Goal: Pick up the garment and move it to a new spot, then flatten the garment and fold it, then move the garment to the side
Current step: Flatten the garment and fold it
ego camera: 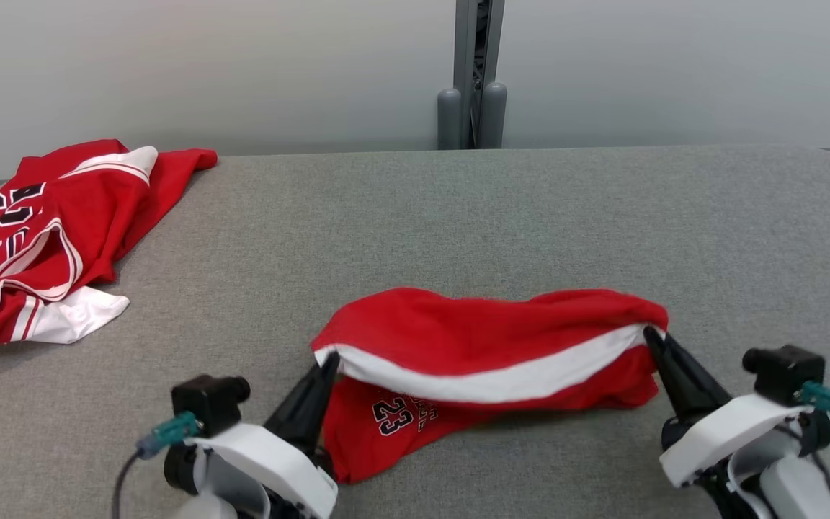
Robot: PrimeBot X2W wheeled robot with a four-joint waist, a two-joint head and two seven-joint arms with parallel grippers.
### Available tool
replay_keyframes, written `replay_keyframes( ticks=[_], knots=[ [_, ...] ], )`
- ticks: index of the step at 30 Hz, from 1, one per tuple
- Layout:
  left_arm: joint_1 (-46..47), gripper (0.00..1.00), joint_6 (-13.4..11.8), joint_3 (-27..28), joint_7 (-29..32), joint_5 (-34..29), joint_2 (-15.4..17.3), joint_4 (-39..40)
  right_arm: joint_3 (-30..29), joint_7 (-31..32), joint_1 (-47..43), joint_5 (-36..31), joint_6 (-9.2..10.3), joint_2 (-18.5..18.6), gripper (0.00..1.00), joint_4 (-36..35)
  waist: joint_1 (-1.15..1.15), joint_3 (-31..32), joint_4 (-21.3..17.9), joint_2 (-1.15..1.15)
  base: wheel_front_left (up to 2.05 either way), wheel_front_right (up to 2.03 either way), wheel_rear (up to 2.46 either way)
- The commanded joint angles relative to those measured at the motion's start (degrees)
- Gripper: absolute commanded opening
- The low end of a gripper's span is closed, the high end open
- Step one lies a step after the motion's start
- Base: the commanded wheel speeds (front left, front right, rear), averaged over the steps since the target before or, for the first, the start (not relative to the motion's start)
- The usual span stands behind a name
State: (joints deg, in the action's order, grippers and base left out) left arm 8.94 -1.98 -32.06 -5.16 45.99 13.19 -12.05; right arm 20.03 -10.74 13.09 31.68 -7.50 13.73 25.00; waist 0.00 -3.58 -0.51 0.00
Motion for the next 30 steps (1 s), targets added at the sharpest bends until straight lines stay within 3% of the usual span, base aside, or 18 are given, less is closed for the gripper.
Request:
replay_keyframes(
  ticks=[1, 8, 12, 16, 21, 26, 30],
  knots=[
    [1.31, 0.00, 0.44, 0.79, -0.27, 0.43, 0.77, 1.29, -0.13, 0.70, 0.69, 1.45, 0.01, 1.02, 0.00, -1.48, 0.00, 0.14, -0.05, 0.00, 0.00, 0.00, 0.00],
    [6.15, 0.00, 0.86, 4.46, 3.30, 2.68, 4.27, 7.69, -2.44, 6.72, 5.34, 8.68, 0.01, 4.37, 0.00, -10.31, 0.00, -0.20, -1.01, 0.00, 0.00, 0.00, 0.00],
    [15.20, 0.00, 1.82, 6.72, 8.20, 4.59, 6.10, 7.44, -3.59, 13.07, 13.81, 10.50, 0.01, 4.74, 0.00, -12.18, 0.00, -1.84, -2.06, 0.00, 0.00, 0.00, 0.00],
    [26.22, 0.00, 2.22, 8.87, 11.50, 5.36, 6.67, 2.88, -3.72, 16.11, 24.57, 9.54, 0.01, 3.23, 0.00, -8.12, 0.00, -4.30, -3.41, 0.00, 0.00, 0.00, 0.00],
    [41.64, 0.00, 2.43, 10.51, 11.88, 3.26, 6.04, -4.65, -3.42, 15.08, 40.02, 7.12, 0.01, -0.08, 0.00, 0.56, 0.00, -8.48, -4.51, 0.00, 0.00, 0.00, 0.00],
    [54.04, 0.00, 3.35, 11.48, 7.28, 0.49, 4.46, -11.17, -3.60, 9.30, 52.51, 4.18, 0.01, -3.35, 0.00, 8.97, 0.00, -12.04, -4.52, 0.00, 0.00, 0.00, 0.00],
    [58.69, 0.00, 4.81, 11.76, 3.99, 0.03, 3.12, -14.44, -4.10, 3.17, 57.62, 2.21, 0.01, -4.23, 0.00, 15.07, 0.00, -14.04, -3.80, 0.00, 0.00, 0.00, 0.00]
  ],
)
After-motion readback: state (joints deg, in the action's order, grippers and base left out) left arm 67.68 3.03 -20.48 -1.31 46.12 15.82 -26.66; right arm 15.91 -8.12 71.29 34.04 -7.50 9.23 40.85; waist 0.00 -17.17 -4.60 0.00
